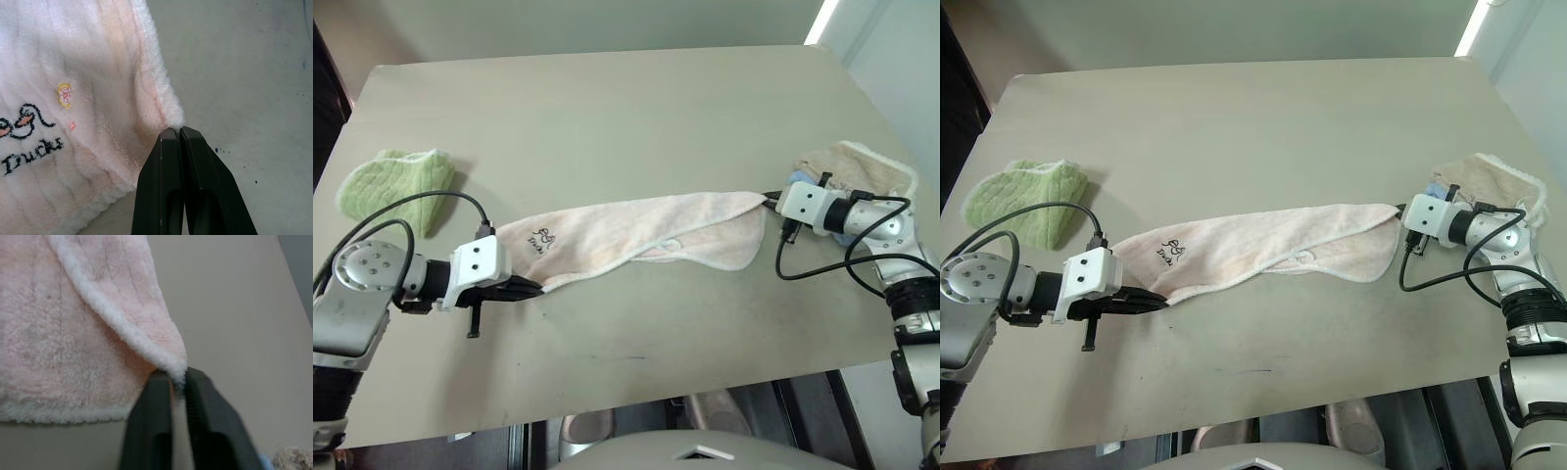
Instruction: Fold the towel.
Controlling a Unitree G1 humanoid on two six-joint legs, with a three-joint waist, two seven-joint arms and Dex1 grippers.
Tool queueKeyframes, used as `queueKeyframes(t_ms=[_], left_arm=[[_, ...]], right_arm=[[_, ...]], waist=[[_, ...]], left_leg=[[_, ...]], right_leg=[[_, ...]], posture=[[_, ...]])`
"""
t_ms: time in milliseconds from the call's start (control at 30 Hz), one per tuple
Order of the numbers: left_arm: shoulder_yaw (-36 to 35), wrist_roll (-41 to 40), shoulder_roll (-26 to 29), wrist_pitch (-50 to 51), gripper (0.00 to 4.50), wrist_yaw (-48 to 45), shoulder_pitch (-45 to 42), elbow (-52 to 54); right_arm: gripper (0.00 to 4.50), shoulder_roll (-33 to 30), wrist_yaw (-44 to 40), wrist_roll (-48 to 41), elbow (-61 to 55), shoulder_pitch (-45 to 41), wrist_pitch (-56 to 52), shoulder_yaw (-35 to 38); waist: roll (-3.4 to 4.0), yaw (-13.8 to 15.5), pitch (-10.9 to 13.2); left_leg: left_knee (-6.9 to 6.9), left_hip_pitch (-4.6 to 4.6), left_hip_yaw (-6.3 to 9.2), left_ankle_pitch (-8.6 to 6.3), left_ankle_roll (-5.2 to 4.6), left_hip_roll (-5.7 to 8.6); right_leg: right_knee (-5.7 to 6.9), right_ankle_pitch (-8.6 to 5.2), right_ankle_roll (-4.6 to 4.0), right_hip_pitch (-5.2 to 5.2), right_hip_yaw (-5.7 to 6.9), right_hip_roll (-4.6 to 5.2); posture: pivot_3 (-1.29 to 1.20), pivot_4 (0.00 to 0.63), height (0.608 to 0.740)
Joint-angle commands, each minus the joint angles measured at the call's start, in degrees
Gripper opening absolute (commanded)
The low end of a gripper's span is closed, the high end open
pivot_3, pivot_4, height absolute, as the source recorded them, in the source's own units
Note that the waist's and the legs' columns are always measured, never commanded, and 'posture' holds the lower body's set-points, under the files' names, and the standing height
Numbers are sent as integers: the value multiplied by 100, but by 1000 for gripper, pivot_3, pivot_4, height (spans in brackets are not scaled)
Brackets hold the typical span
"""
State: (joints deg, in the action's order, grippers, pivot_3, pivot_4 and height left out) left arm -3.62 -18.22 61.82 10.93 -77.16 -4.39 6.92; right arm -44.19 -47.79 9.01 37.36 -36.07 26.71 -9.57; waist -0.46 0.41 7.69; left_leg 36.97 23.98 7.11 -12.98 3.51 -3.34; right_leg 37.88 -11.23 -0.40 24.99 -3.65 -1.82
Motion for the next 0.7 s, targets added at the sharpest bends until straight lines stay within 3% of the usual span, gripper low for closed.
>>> queueKeyframes(t_ms=[33, 200, 267, 400, 533, 700], left_arm=[[-113, -12, 3, -74, 0, 19, -16, 45], [-376, -290, -359, -85, 0, 342, -389, -103], [-666, -618, -773, 291, 0, 918, -1166, -488], [-924, -218, -1244, -28, 0, 2140, -2891, -2061], [-1185, -149, -1338, -401, 0, 2706, -4177, -3269], [-1329, -193, -1155, -619, 0, 2673, -4834, -4012]], right_arm=[[26, -127, -89, -211, -249, 70, 34, 216], [26, -143, 24, -203, -310, 12, -16, 296], [26, -143, 68, -264, -284, -180, -80, 389], [26, -165, 255, -270, 100, -911, -163, 560], [26, -275, 231, -361, 511, -1737, -165, 718], [26, -433, -78, -575, 721, -2354, -190, 912]], waist=[[0, 3, 0], [2, 8, 1], [2, 47, 1], [7, 51, 4], [8, 3, 4], [8, 0, 4]], left_leg=[[0, 0, 0, 0, 0, 0], [0, 0, -2, 0, 0, -2], [4, 0, 0, 0, 0, -4], [14, -1, -5, 14, -14, -9], [7, -4, -12, 18, -20, -11], [-39, 3, -18, 17, -22, -23]], right_leg=[[0, 0, 0, 0, 0, 0], [0, -1, -2, 0, 0, 0], [2, -6, -12, -3, 2, 0], [4, 16, -11, -5, 2, 0], [-2, 38, 21, -5, -1, 0], [-54, 37, 26, -4, 6, -2]], posture=[[0, 150, 740], [0, 150, 740], [0, 150, 740], [0, 150, 740], [0, 150, 740], [0, 150, 740]])
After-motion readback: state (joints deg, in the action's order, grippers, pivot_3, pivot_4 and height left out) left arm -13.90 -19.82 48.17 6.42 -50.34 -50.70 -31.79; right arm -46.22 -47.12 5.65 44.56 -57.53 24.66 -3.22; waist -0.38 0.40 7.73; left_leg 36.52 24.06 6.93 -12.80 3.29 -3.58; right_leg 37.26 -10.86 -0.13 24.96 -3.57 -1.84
